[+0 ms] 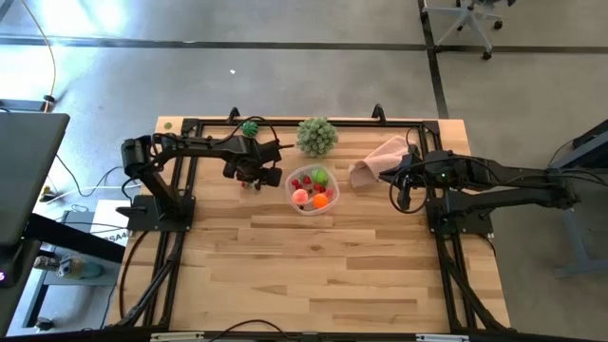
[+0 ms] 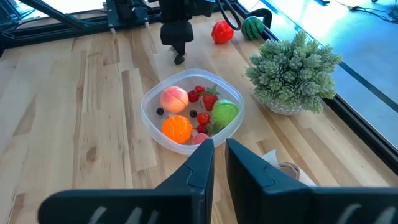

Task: Pick and placing Produce into tupperware
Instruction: Put the blackberry into the container

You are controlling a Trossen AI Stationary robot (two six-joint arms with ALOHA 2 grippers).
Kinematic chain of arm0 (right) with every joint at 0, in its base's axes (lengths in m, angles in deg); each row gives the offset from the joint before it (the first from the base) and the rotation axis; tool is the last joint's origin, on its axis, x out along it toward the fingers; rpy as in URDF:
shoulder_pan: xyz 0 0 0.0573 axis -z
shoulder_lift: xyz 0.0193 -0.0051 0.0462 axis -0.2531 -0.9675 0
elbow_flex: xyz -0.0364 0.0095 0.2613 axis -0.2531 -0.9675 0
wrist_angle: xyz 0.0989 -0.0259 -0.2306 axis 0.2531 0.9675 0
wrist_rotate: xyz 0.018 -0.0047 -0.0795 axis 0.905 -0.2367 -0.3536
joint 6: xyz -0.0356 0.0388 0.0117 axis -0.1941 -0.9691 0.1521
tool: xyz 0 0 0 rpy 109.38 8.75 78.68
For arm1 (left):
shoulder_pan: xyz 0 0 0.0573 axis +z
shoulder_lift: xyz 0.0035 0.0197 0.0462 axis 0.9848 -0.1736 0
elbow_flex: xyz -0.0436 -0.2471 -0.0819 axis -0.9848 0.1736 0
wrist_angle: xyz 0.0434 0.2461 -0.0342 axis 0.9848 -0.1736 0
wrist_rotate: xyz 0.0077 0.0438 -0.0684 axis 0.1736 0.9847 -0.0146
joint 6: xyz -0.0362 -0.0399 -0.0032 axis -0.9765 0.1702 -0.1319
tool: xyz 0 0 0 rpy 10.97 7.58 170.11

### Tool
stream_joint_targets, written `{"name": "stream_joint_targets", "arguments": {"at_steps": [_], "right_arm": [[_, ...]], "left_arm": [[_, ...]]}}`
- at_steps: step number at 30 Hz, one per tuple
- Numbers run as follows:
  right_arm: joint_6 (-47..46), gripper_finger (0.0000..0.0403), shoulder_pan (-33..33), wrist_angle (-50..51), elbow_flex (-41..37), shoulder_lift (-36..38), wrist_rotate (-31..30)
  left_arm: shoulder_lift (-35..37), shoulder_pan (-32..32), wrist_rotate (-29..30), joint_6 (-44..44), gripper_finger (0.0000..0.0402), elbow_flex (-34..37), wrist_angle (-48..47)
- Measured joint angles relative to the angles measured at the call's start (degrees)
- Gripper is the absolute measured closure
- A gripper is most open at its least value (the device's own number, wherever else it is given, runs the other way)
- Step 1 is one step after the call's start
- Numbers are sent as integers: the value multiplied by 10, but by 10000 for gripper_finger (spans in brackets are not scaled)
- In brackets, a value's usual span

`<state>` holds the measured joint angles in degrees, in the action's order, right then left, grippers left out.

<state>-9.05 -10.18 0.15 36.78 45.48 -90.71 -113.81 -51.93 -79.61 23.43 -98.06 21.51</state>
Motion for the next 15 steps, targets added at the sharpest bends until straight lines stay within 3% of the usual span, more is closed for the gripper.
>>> {"name": "stream_joint_targets", "arguments": {"at_steps": [15], "right_arm": [[0,373,0,0,0,0,-2]], "left_arm": [[-36,-7,-10,-10,253,0,5]]}}
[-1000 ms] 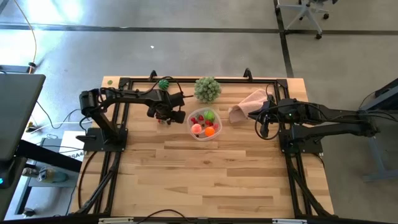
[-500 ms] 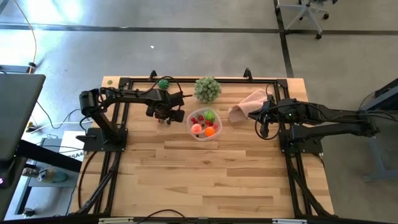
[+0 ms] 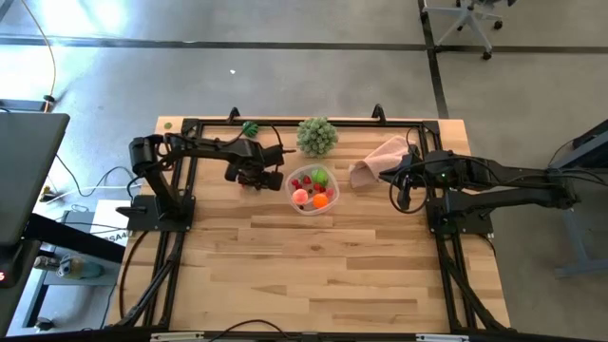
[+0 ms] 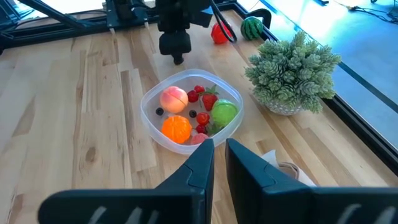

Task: Pick and placing Produce into tupperware
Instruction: Put the blackberry into the container

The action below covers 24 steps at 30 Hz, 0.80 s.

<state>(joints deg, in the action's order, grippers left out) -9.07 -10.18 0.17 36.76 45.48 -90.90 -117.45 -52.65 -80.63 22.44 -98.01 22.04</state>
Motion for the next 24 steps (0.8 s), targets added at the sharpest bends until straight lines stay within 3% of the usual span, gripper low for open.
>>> {"name": "stream_joint_targets", "arguments": {"at_steps": [15,24], "right_arm": [[0,373,0,0,0,0,2],[0,373,0,0,0,0,2]], "left_arm": [[-9,-7,-2,1,255,0,10],[-11,-7,2,0,296,0,12]]}}
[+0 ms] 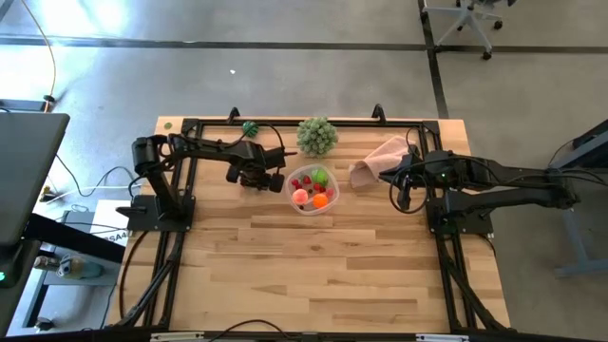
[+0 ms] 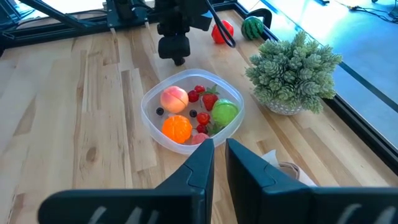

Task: Pick and placing Produce into tupperware
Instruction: Put the blackberry into the container

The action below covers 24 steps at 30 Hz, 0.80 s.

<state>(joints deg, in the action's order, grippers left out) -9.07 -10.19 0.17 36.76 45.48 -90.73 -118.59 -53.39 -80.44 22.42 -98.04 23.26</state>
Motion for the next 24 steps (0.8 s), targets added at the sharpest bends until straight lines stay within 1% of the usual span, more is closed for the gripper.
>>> {"name": "stream_joint_targets", "arguments": {"at_steps": [6,20,24], "right_arm": [[0,373,0,0,0,0,0],[0,373,0,0,0,0,0],[0,373,0,0,0,0,0]], "left_arm": [[0,0,4,-1,311,0,0],[0,0,19,0,302,0,0],[0,0,32,1,300,0,1]]}}
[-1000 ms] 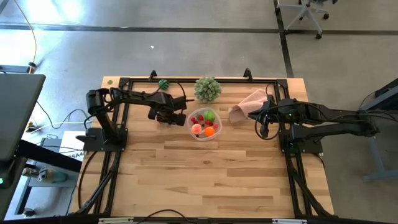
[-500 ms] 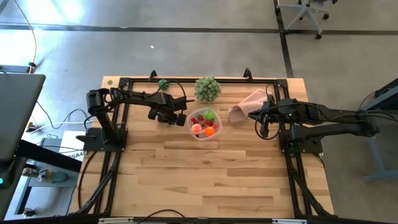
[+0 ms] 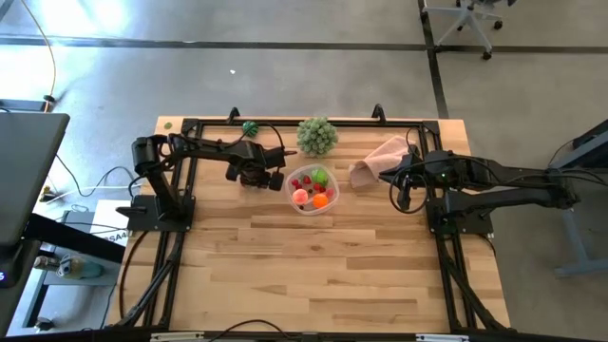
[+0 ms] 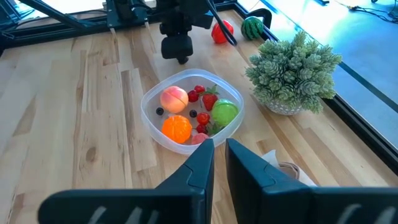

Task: Pick and placing Produce into tupperware
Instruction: Put the blackberry into the container

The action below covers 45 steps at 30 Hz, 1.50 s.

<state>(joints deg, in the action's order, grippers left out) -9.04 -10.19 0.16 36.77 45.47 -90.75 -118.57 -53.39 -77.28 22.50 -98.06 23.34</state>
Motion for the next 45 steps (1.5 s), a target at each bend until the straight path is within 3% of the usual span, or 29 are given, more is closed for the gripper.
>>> {"name": "stream_joint_targets", "arguments": {"at_steps": [9,16,36,45], "right_arm": [[0,373,0,0,0,0,0],[0,373,0,0,0,0,0],[0,373,0,0,0,0,-1],[0,373,0,0,0,0,1]], "left_arm": [[0,0,14,17,249,0,0],[0,0,14,18,239,0,0],[-26,0,15,19,240,-1,10],[-27,0,14,16,294,-1,17]]}}
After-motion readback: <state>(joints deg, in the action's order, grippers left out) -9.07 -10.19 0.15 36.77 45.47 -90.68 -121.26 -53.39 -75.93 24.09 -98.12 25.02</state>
